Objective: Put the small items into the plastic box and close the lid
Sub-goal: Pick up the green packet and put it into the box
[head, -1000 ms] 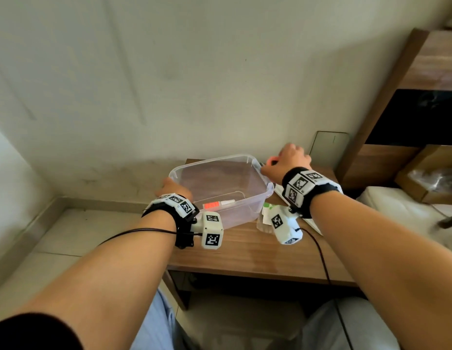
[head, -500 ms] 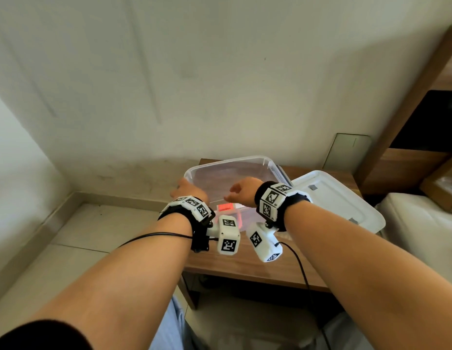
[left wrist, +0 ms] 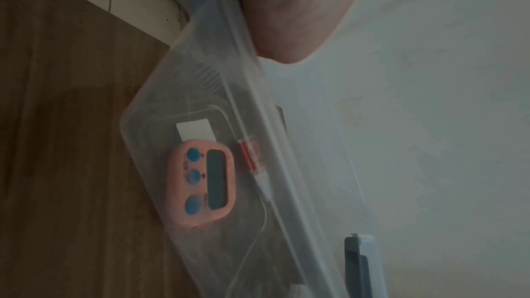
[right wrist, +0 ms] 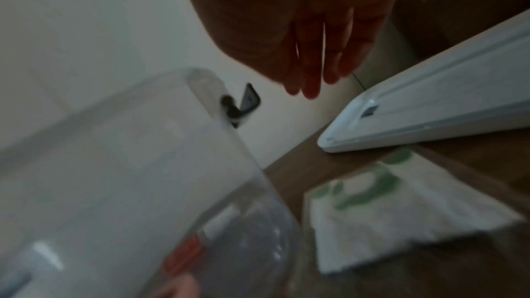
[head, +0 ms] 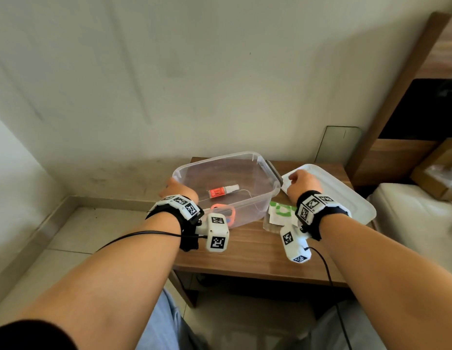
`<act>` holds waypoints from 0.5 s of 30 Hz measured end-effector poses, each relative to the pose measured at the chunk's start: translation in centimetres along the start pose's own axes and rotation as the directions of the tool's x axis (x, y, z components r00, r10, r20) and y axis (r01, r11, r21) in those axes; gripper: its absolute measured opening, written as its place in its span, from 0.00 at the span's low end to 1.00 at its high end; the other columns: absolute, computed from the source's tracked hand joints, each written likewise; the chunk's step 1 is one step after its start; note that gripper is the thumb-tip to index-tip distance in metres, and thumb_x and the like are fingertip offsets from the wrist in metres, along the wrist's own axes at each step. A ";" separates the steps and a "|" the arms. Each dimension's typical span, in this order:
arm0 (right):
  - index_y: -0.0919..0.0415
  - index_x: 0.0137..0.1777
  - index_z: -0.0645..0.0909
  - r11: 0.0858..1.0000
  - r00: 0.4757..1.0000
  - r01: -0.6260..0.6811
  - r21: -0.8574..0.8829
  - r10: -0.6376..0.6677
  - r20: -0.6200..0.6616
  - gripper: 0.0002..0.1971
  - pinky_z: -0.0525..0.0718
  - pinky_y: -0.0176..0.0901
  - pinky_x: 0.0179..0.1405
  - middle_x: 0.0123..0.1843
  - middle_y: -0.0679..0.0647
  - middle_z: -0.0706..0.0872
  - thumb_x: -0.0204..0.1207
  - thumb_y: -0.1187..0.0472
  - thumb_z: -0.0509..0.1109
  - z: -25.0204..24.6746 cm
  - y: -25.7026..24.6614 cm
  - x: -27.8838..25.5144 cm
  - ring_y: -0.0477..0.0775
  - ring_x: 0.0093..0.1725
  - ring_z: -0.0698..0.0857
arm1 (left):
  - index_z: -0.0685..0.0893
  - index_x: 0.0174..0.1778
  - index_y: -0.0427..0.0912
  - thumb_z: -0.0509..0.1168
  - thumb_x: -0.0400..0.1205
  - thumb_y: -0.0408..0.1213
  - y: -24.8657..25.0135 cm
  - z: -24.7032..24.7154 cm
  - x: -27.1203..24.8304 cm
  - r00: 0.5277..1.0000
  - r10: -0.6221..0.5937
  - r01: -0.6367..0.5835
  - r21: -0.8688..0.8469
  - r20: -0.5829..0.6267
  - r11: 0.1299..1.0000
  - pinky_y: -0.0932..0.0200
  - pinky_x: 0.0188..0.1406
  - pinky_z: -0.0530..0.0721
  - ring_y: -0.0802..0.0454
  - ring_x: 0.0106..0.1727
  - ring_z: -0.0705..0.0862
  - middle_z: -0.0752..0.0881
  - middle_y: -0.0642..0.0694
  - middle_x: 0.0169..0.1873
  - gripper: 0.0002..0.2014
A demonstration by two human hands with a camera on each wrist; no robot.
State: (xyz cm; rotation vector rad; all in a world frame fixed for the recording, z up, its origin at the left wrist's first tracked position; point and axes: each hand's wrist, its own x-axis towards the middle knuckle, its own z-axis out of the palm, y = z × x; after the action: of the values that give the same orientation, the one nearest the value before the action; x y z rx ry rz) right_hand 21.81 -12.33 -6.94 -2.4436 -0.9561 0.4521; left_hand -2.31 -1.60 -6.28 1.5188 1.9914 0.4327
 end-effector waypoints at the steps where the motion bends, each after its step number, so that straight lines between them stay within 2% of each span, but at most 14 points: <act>1: 0.56 0.68 0.78 0.996 0.997 0.005 -0.088 0.001 0.072 0.20 0.81 0.49 0.61 0.65 0.61 0.84 0.76 0.60 0.65 0.5 0.5 -0.2 0.63 0.66 0.81 | 0.70 0.76 0.43 0.61 0.79 0.27 0.0 0.1 0.1 1.000 0.002 -0.002 -0.003 0.001 1.000 0.52 0.62 0.77 0.39 0.68 0.81 0.78 0.39 0.71 0.27; 4: 0.50 0.71 0.76 0.957 0.971 0.077 -0.280 -0.007 0.240 0.24 0.81 0.52 0.64 0.65 0.61 0.81 0.73 0.51 0.68 1.8 1.6 -0.9 0.60 0.70 0.75 | 0.72 0.73 0.41 0.61 0.78 0.26 0.0 0.2 0.1 1.000 0.013 -0.013 -0.008 -0.006 1.000 0.51 0.61 0.78 0.38 0.66 0.82 0.79 0.38 0.68 0.25; 7: 0.36 0.75 0.69 0.944 0.943 0.116 -0.309 -0.008 0.332 0.34 0.77 0.53 0.69 0.66 0.60 0.78 0.68 0.49 0.73 2.6 2.2 -1.4 0.61 0.71 0.73 | 0.72 0.72 0.40 0.61 0.78 0.26 -0.1 0.3 0.3 1.000 0.019 -0.019 -0.009 -0.018 1.000 0.50 0.60 0.79 0.38 0.64 0.83 0.80 0.38 0.66 0.25; 8: 0.35 0.75 0.68 0.939 0.939 0.111 -0.325 0.008 0.344 0.35 0.78 0.53 0.70 0.66 0.60 0.77 0.66 0.48 0.74 2.8 2.3 -1.5 0.62 0.70 0.74 | 0.72 0.72 0.40 0.61 0.78 0.26 -0.1 0.3 0.3 1.000 0.016 -0.016 -0.006 -0.018 1.000 0.50 0.59 0.80 0.39 0.64 0.83 0.81 0.38 0.66 0.25; 11: 0.43 0.74 0.72 0.923 0.942 0.092 -0.373 0.041 0.334 0.36 0.79 0.53 0.69 0.65 0.60 0.76 0.63 0.47 0.77 3.0 2.4 -1.4 0.62 0.68 0.76 | 0.73 0.72 0.41 0.60 0.77 0.26 -0.2 0.3 0.3 1.000 0.017 -0.017 -0.001 -0.018 1.000 0.50 0.53 0.80 0.39 0.61 0.85 0.83 0.38 0.64 0.25; 15: 0.48 0.72 0.74 0.878 0.963 0.140 -0.457 -0.013 0.270 0.36 0.75 0.52 0.67 0.66 0.56 0.78 0.62 0.44 0.79 3.3 2.6 -1.4 0.61 0.70 0.70 | 0.73 0.72 0.42 0.61 0.77 0.27 -0.3 0.3 0.4 1.000 0.017 -0.017 -0.003 -0.013 1.000 0.49 0.55 0.81 0.38 0.61 0.85 0.82 0.38 0.65 0.25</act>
State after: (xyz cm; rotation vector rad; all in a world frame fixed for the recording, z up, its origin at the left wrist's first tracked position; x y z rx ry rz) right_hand 20.69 -13.98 -10.91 -2.8098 -1.4132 0.5776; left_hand -2.39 -1.30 -6.76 1.5360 1.9886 0.4536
